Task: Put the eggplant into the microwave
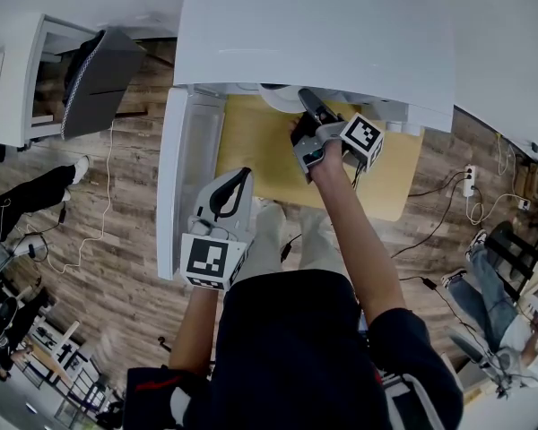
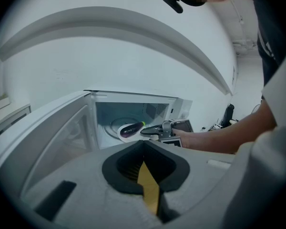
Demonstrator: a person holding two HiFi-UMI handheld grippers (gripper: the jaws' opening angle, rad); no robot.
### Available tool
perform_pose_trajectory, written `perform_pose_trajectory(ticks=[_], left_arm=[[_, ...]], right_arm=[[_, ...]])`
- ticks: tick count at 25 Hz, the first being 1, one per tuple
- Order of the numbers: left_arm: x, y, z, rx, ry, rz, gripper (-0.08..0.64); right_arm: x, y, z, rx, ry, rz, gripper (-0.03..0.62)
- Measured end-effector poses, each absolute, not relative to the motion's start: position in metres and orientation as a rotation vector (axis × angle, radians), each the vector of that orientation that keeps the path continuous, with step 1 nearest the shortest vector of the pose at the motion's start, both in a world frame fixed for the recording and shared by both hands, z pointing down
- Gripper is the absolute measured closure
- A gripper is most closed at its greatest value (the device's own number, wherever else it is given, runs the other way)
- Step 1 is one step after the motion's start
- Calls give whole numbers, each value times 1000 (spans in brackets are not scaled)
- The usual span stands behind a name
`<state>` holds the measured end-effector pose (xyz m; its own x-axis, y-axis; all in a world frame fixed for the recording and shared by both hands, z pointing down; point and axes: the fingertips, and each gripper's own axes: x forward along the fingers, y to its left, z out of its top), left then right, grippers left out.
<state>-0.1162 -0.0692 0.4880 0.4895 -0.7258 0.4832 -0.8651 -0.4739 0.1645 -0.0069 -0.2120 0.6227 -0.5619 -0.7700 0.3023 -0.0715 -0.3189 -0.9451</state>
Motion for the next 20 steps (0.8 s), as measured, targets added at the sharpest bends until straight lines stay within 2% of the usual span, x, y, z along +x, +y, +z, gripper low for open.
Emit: perform_pose_trajectory(ticks=[2, 10, 20], left_arm=[[-115, -68, 489, 2356, -1316, 497, 546], [-111, -64, 488, 2366, -1305, 503, 546], [-107, -60, 486, 2367, -1309, 501, 546]], right_arm=[[-8, -211, 623, -1086, 1448, -1937, 491], [-6, -206, 626, -1086, 1451, -1953, 420], [-15, -187, 623, -1048, 1451, -1985, 420]])
